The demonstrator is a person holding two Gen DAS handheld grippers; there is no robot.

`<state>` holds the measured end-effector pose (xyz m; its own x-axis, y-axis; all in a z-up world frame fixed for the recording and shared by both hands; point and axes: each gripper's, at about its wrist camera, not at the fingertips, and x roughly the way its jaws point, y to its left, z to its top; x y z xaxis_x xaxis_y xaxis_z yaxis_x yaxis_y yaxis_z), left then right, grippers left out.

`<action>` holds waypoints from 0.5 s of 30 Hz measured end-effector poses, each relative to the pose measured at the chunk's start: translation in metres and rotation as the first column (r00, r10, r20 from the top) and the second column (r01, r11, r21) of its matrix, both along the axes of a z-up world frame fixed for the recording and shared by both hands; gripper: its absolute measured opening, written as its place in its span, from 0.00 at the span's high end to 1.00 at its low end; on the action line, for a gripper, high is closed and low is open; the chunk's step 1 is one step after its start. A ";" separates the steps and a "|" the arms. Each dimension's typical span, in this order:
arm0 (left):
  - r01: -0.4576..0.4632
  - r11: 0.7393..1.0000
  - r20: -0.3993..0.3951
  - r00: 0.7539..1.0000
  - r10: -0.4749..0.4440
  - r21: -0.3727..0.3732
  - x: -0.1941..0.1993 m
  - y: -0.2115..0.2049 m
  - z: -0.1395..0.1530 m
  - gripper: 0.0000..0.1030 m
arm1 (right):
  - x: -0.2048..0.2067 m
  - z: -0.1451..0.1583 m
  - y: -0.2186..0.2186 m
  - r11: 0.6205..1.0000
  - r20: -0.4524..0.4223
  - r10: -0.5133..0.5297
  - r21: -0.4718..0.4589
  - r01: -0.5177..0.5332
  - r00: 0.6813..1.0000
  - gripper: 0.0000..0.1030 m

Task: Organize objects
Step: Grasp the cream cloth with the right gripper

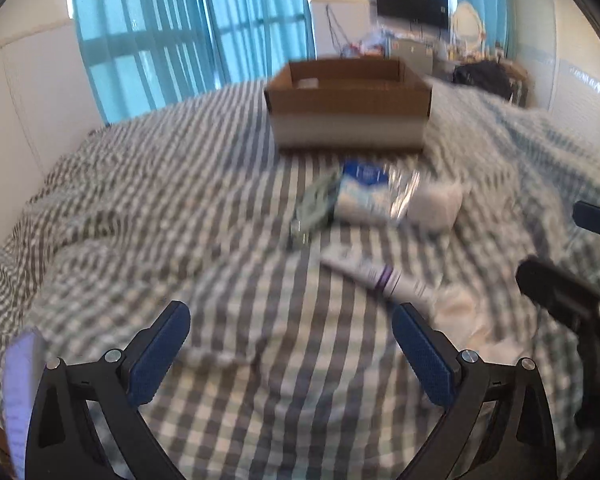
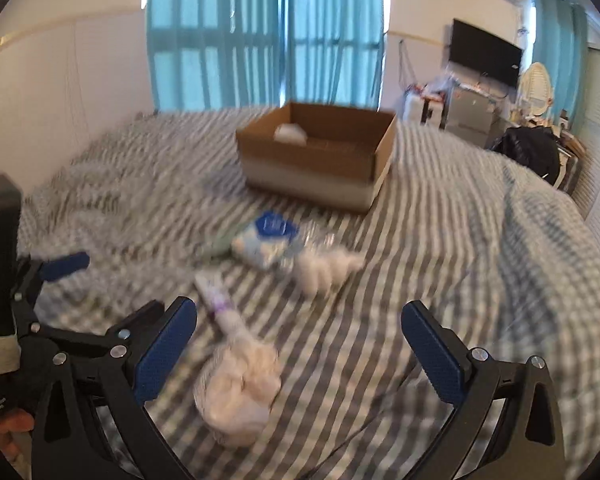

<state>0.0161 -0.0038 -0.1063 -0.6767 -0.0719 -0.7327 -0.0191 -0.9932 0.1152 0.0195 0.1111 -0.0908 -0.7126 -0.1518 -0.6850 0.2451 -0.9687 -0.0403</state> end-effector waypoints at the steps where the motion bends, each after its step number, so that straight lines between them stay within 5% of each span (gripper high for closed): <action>1: -0.005 1.000 0.013 1.000 0.005 0.006 -0.002 -0.002 -0.006 0.00 | 0.000 -0.009 -0.002 1.000 0.019 0.005 0.007 -0.005 1.000 0.00; 11: -0.055 0.997 0.078 0.996 0.051 0.051 -0.008 -0.020 -0.033 0.00 | -0.005 -0.070 -0.026 0.993 0.212 0.119 -0.009 -0.119 0.970 0.16; 13: -0.061 0.997 0.083 0.995 0.057 0.049 -0.009 -0.020 -0.034 0.00 | -0.005 -0.077 -0.029 0.990 0.236 0.138 -0.004 -0.141 0.962 0.28; 15: -0.064 0.997 0.088 0.994 0.059 0.051 -0.010 -0.021 -0.034 0.00 | -0.006 -0.080 -0.028 0.988 0.251 0.153 -0.011 -0.155 0.956 0.54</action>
